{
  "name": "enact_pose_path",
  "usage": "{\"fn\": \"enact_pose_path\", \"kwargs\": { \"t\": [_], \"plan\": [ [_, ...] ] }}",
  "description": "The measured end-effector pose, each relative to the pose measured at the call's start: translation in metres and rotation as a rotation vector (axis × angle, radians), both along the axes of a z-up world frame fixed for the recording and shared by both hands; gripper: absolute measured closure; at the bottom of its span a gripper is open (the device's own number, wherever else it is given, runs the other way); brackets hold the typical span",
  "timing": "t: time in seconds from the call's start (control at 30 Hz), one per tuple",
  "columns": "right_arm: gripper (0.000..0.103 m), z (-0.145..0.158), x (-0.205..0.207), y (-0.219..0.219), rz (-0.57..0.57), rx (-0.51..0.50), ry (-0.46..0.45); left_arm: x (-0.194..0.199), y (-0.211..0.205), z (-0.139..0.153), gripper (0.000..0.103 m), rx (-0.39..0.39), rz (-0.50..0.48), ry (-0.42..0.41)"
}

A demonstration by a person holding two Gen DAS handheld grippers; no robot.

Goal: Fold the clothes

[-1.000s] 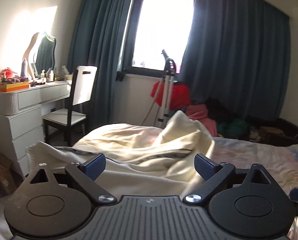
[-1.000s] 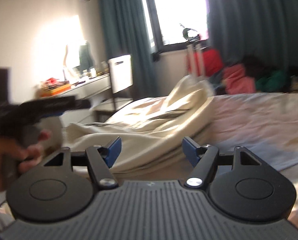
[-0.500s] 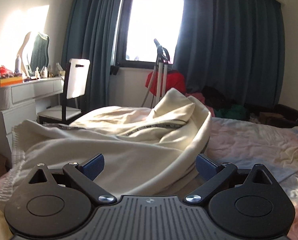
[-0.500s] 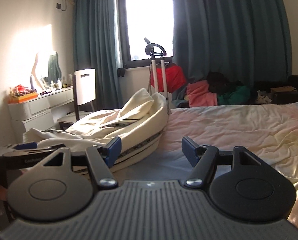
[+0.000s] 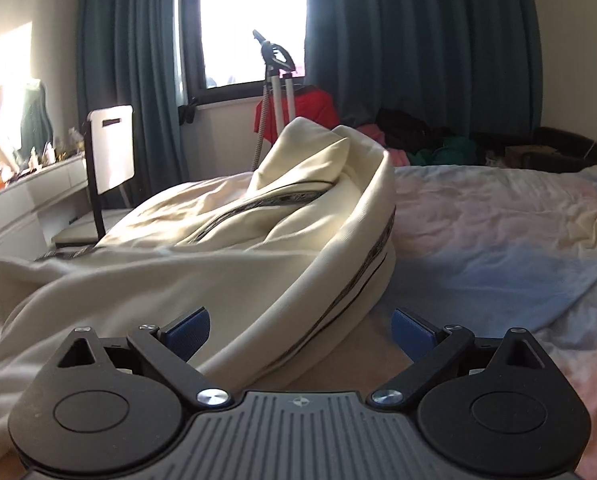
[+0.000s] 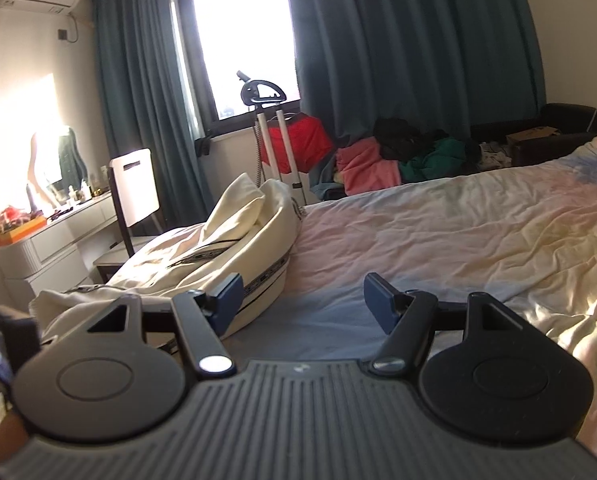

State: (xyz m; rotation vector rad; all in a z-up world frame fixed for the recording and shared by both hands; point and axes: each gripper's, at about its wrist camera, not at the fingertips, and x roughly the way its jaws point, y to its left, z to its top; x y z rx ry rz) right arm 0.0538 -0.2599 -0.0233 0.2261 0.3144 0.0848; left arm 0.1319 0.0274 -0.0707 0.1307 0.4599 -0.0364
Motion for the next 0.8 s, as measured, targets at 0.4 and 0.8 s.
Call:
{"fn": "enact_pose_path", "kwargs": {
  "t": [0.4,0.8],
  "plan": [
    [0.034,-0.046,0.042,-0.058,-0.087,0.07,0.145,0.151,-0.104,-0.008,0.008,0.187,0.014,-0.08],
    [0.034,-0.09,0.09,-0.077,-0.109,0.163,0.241,0.263,-0.157,-0.017,0.098,0.292,0.003,-0.06]
  ]
}}
